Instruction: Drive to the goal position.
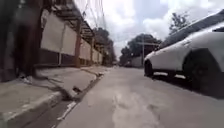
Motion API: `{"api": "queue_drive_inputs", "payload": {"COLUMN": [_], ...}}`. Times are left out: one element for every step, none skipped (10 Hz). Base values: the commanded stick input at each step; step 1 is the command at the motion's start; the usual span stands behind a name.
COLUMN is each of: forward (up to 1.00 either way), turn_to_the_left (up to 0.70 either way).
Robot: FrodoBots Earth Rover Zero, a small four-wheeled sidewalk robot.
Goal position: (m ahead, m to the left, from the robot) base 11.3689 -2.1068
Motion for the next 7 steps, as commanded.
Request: {"api": "queue_drive_inputs", "payload": {"forward": [1.00,1.00,1.00,1.00,1.00,1.00,1.00], "turn_to_the_left": [0.00,0.00,0.00,-0.06,-0.17,-0.31,-0.39]}}
